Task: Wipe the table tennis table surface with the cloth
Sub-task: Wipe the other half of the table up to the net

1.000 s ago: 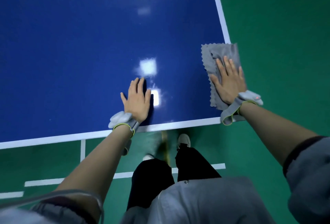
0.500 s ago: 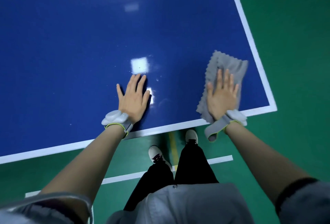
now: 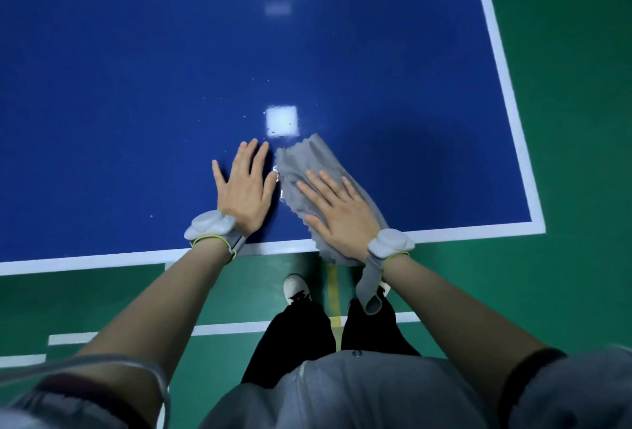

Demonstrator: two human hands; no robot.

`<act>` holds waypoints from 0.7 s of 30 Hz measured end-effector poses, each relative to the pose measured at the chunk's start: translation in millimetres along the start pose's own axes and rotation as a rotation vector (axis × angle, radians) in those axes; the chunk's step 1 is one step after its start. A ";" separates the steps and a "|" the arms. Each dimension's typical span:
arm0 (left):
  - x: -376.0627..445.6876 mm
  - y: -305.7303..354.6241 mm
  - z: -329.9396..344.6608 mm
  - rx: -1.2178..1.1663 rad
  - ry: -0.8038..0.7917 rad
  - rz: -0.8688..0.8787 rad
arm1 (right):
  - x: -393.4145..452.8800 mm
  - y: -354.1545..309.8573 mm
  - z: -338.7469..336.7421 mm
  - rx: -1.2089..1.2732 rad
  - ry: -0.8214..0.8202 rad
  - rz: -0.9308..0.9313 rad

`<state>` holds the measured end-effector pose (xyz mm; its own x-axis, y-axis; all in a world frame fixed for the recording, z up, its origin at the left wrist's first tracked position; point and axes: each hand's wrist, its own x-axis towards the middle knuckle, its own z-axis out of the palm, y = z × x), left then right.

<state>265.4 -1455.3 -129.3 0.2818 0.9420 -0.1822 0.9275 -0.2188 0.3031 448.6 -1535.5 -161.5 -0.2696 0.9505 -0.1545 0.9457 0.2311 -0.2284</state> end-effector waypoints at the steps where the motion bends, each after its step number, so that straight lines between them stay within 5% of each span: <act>1: 1.9 11.7 1.8 -0.001 0.007 -0.003 | -11.2 14.1 -2.2 -0.003 -0.006 -0.002; 12: 9.4 135.3 33.4 0.022 -0.033 0.106 | -113.6 192.5 -42.3 0.037 0.019 0.471; 21: 13.8 195.6 55.8 -0.036 -0.047 0.208 | -124.2 238.0 -41.5 0.224 0.192 0.778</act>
<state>464.5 -1499.4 -124.7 0.4777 0.8647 -0.1552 0.8392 -0.3968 0.3719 714.7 -1590.0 -156.8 0.5012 0.8452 -0.1856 0.7851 -0.5343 -0.3132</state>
